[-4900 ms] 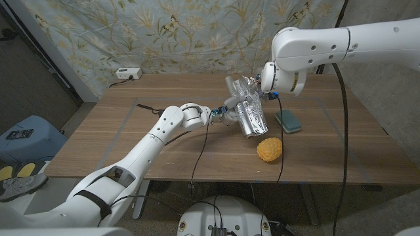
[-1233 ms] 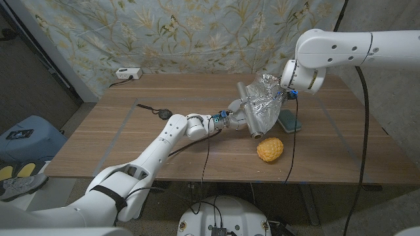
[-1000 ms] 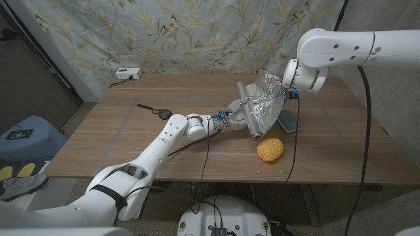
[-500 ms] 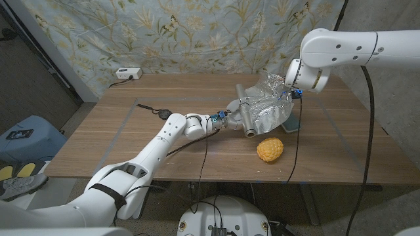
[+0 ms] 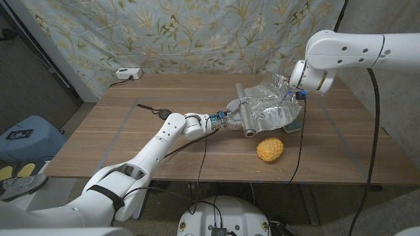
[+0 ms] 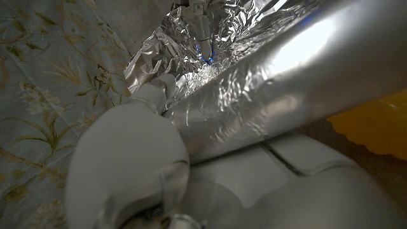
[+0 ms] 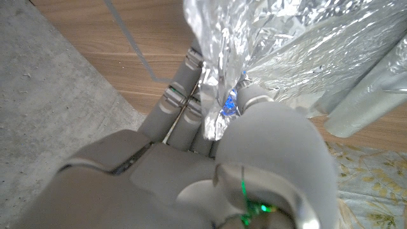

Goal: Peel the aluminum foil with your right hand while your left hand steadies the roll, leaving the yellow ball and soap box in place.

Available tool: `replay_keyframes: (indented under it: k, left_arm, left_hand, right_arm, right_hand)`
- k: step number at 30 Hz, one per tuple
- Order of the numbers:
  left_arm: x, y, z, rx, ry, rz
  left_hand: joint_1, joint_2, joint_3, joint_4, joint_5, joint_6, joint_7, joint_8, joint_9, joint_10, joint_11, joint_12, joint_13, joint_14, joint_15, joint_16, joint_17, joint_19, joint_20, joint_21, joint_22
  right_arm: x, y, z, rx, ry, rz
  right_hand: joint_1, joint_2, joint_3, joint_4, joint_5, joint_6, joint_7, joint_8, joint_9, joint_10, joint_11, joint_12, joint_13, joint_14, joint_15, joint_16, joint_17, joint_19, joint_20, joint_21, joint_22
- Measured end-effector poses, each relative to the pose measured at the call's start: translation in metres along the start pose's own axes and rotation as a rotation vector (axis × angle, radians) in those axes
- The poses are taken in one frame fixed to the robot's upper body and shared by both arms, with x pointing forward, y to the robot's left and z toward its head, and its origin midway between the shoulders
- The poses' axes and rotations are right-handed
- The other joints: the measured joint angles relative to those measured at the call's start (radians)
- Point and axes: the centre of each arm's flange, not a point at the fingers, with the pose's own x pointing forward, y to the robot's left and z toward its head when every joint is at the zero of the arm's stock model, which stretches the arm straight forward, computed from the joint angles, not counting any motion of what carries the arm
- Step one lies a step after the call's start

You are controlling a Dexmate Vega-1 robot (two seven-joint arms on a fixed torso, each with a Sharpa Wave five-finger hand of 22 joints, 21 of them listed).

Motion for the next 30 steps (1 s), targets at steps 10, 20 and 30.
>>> replay_keyframes:
  k: [10, 20, 30]
  left_arm:
    - [-0.003, -0.001, 0.001, 0.045, 0.004, 0.019]
    - [-0.008, -0.004, 0.008, 0.101, -0.002, 0.034]
    - [-0.013, -0.007, 0.014, 0.121, -0.011, 0.032]
  left_hand:
    - [-0.005, 0.005, 0.005, -0.005, 0.000, 0.006, 0.005, 0.007, 0.000, 0.000, 0.000, 0.000, 0.000, 0.000, 0.000, 0.000, 0.000, 0.000, 0.000, 0.000, -0.001]
    - [-0.005, 0.005, 0.007, -0.016, -0.004, 0.014, 0.007, 0.008, 0.000, 0.000, 0.000, 0.004, 0.000, 0.000, 0.000, 0.000, -0.005, 0.000, 0.000, -0.004, -0.001]
    - [-0.001, 0.010, 0.007, -0.016, -0.007, 0.014, 0.007, 0.008, -0.005, 0.000, 0.000, 0.004, -0.005, -0.005, 0.006, 0.004, -0.004, -0.004, -0.004, -0.004, -0.002]
  right_arm:
    - [0.002, 0.000, -0.008, 0.023, 0.001, -0.012]
    - [0.005, -0.001, -0.012, 0.048, 0.002, -0.027]
    - [0.007, -0.008, -0.013, 0.052, 0.009, -0.043]
  right_hand:
    - [0.000, 0.000, 0.000, 0.000, -0.003, 0.004, -0.003, -0.005, -0.001, -0.002, -0.002, 0.000, 0.000, 0.002, 0.001, -0.004, 0.005, -0.011, 0.000, 0.008, 0.000]
    - [0.005, -0.005, 0.000, 0.000, -0.004, 0.004, -0.003, -0.007, 0.005, -0.004, 0.000, 0.000, 0.003, 0.002, 0.001, -0.008, 0.009, -0.011, 0.000, 0.012, 0.000]
    - [0.005, -0.005, -0.001, 0.001, -0.002, 0.007, 0.000, -0.010, 0.004, -0.003, -0.001, 0.000, 0.005, 0.005, -0.001, -0.011, 0.014, -0.011, 0.000, 0.021, 0.000]
